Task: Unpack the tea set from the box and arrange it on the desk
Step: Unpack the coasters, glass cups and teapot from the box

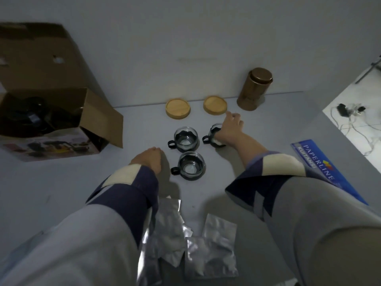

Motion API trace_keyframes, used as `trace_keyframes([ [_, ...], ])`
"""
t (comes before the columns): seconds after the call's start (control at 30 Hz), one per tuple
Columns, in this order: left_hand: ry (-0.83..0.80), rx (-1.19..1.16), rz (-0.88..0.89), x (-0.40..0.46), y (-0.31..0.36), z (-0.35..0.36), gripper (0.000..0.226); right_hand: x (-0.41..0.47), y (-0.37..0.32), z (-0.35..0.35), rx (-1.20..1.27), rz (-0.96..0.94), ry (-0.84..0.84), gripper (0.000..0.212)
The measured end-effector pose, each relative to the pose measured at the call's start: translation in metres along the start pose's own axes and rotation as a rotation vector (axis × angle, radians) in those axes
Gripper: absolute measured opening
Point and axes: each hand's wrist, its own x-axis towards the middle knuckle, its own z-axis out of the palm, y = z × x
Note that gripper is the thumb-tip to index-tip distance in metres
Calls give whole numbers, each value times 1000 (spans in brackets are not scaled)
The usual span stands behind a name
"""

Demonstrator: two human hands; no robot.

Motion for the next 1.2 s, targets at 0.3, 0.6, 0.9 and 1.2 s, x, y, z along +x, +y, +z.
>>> trace_keyframes([
  [0.3, 386, -23, -28, -47, -99, -91, 37, -37, -136, 31, -139, -335, -72, 74],
  [0.6, 531, -24, -219, -77, -215, -111, 58, -65, -266, 97, -105, -589, -113, 63],
  [0.9, 427, 17, -239, -69, -267, -111, 68, -55, -342, 151, -302, -750, -97, 52],
  [1.2, 505, 44, -218, -65, -273, -94, 67, -33, -378, 183, -607, -494, -160, 53],
])
